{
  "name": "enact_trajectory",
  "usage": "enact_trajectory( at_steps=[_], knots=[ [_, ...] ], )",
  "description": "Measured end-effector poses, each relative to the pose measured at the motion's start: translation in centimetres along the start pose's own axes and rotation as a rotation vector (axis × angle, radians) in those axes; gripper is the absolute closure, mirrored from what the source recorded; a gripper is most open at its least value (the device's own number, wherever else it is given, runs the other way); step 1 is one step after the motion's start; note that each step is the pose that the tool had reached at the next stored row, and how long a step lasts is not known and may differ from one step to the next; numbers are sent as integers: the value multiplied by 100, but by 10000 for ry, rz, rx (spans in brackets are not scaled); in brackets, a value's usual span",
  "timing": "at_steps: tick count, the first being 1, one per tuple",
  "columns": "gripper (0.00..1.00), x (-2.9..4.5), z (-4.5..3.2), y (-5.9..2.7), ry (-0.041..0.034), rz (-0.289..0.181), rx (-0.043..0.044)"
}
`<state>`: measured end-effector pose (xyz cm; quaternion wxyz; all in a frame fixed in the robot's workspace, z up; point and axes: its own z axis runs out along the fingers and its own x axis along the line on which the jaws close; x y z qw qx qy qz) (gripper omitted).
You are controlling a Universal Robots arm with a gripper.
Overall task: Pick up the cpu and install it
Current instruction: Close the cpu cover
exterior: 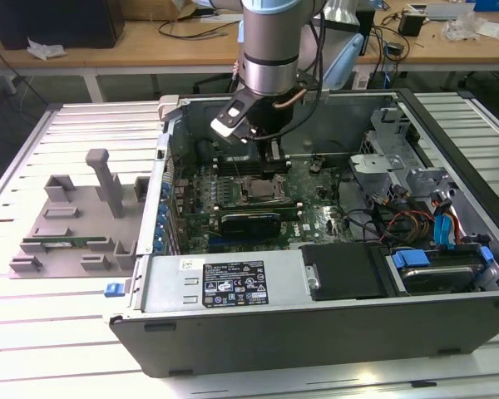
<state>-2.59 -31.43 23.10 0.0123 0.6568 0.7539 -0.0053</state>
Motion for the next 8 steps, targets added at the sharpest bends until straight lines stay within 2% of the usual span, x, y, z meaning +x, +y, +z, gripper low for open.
enact_trajectory(
  at_steps=[5,8],
  knots=[
    [89,0,3,0,14,-1765,-45],
    [89,0,4,0,20,-2467,-64]
  ],
)
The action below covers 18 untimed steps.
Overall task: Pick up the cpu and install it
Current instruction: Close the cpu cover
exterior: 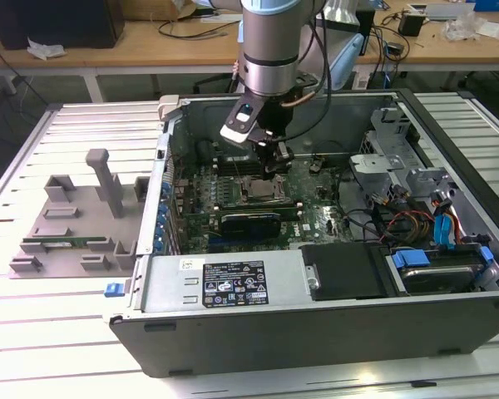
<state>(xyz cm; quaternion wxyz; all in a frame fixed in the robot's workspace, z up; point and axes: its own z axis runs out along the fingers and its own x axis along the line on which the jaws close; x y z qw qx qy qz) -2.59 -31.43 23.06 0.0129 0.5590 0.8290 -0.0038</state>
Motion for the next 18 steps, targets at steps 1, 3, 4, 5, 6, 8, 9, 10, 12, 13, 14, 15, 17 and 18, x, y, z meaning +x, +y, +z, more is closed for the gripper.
enact_trajectory(
  at_steps=[1,3,4,5,6,8,9,10,12,13,14,15,17,18],
  knots=[
    [89,0,0,0,2,-230,-5],
    [89,0,1,0,7,-866,-22],
    [89,0,2,0,12,-1433,-37],
    [89,0,2,0,16,-1901,-48],
    [89,0,2,0,19,-2217,-57],
    [89,0,2,0,22,-2773,-71],
    [89,0,3,0,24,-2942,-76],
    [89,0,3,0,27,-3291,-85],
    [89,0,3,0,31,-3803,-97],
    [89,0,3,0,32,-3972,-102],
    [89,0,3,0,34,-4211,-108],
    [89,0,3,0,36,-4396,-113],
    [89,0,4,0,42,-5152,-132],
    [89,0,4,0,44,-5408,-138]
  ],
)
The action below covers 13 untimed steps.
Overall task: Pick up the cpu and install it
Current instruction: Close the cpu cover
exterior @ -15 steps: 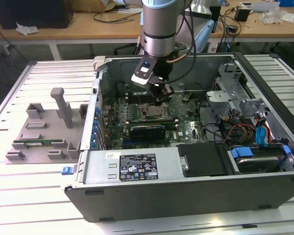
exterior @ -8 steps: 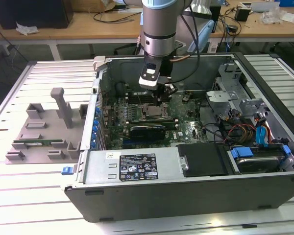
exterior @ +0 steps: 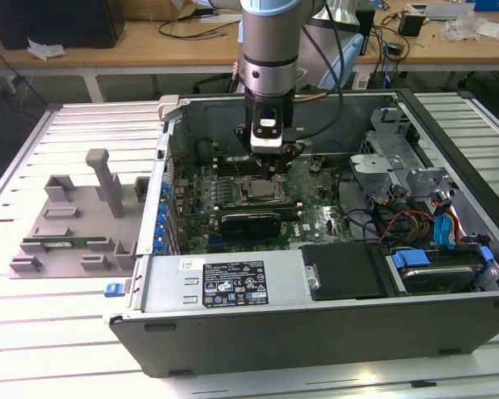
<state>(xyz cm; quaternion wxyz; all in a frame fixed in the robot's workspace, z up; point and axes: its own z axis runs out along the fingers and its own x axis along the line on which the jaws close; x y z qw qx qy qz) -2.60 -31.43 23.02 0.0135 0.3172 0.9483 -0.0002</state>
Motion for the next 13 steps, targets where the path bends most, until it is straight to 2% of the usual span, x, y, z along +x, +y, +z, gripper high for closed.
enact_trajectory(
  at_steps=[1,5,9,11,13],
  knots=[
    [89,0,0,0,1,-164,-4],
    [89,0,3,0,12,-1504,-39],
    [89,0,5,0,20,-2382,-62],
    [89,0,8,0,26,-3167,-82],
    [89,0,10,0,30,-3700,-96]
  ],
)
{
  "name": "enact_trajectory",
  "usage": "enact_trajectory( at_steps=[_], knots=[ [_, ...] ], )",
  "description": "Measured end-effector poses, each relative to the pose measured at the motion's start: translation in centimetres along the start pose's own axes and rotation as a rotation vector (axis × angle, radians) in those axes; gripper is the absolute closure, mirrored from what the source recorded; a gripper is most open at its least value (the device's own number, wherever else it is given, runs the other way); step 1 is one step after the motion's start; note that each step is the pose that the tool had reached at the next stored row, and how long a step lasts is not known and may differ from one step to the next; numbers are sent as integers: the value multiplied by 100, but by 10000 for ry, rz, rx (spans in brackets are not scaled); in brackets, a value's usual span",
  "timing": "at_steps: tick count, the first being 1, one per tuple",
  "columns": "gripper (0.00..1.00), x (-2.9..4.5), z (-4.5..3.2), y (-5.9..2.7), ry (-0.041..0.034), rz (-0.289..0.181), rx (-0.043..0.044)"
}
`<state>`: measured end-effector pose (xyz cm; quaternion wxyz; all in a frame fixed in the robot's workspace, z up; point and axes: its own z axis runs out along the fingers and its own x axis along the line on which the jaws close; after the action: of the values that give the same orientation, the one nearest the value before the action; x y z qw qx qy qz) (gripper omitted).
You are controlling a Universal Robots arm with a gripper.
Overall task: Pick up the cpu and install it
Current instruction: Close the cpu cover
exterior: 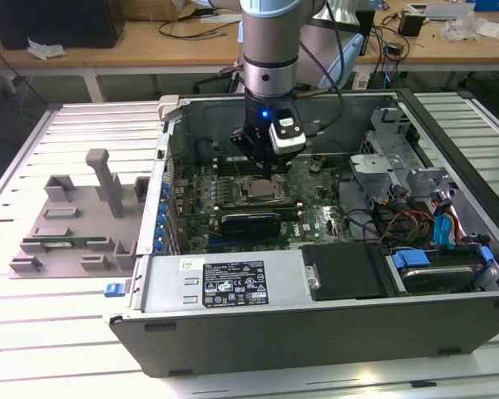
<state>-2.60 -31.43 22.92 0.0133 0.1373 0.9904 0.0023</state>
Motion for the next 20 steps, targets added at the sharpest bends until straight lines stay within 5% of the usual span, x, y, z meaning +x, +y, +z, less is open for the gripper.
enact_trajectory(
  at_steps=[7,13,20],
  knots=[
    [89,0,9,-1,14,-1657,-39],
    [89,1,22,0,22,-3656,-48],
    [89,7,44,-19,22,-3541,-40]
  ],
)
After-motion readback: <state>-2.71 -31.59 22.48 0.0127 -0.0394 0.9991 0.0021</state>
